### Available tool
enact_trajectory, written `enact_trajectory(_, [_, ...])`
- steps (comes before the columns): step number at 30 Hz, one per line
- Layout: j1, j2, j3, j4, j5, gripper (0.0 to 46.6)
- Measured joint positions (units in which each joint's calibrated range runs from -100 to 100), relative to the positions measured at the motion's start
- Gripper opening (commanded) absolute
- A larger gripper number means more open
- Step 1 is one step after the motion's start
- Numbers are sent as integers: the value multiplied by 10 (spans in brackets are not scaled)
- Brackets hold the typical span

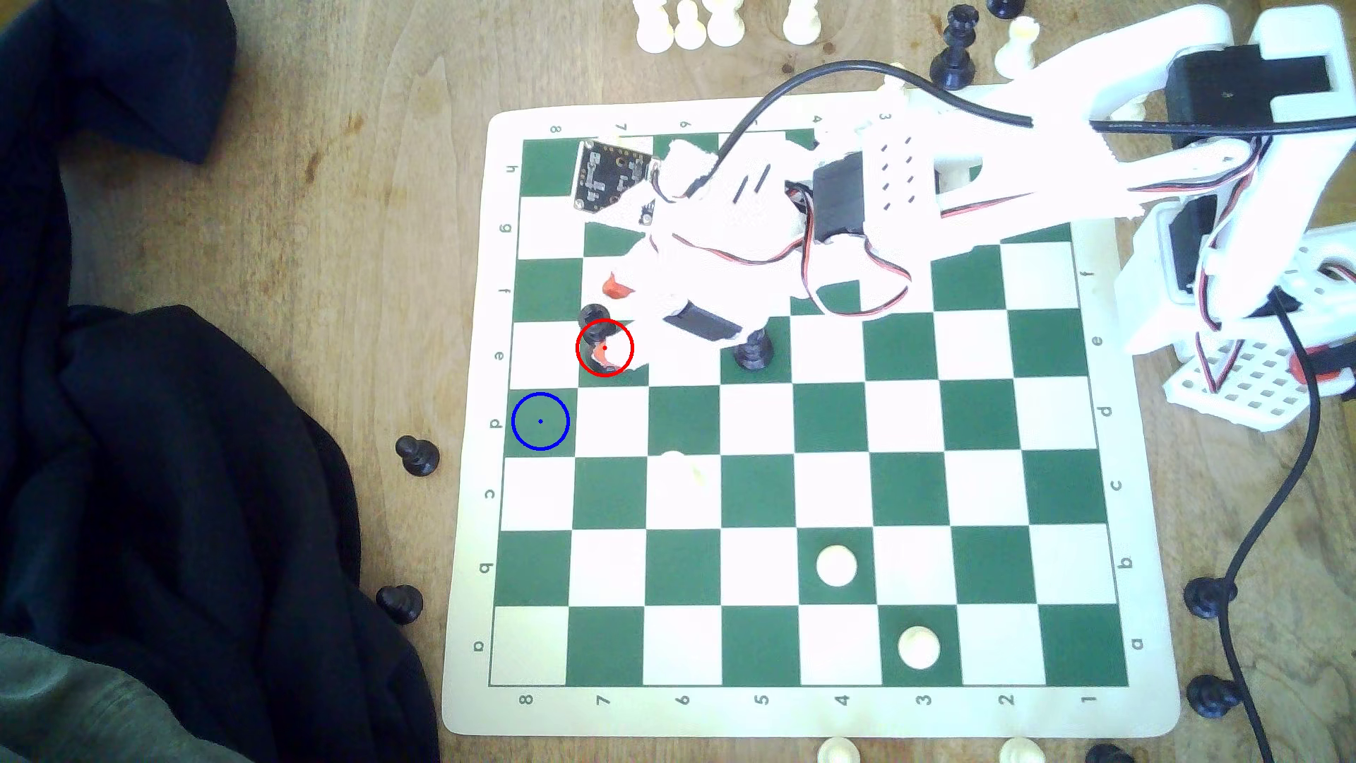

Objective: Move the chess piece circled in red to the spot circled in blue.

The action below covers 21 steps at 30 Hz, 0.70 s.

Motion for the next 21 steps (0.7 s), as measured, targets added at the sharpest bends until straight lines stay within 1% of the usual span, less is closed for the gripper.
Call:
enact_trajectory(9, [-7,0,-23,-1,0,158])
enact_trajectory(11, [-7,1,-27,-1,-2,151])
enact_trajectory(12, [-7,3,-29,-1,-3,140])
enact_trajectory(18, [-11,19,-30,2,-3,141])
enact_trajectory(20, [-12,22,-30,2,-3,124])
enact_trajectory(21, [-12,22,-30,5,-3,85])
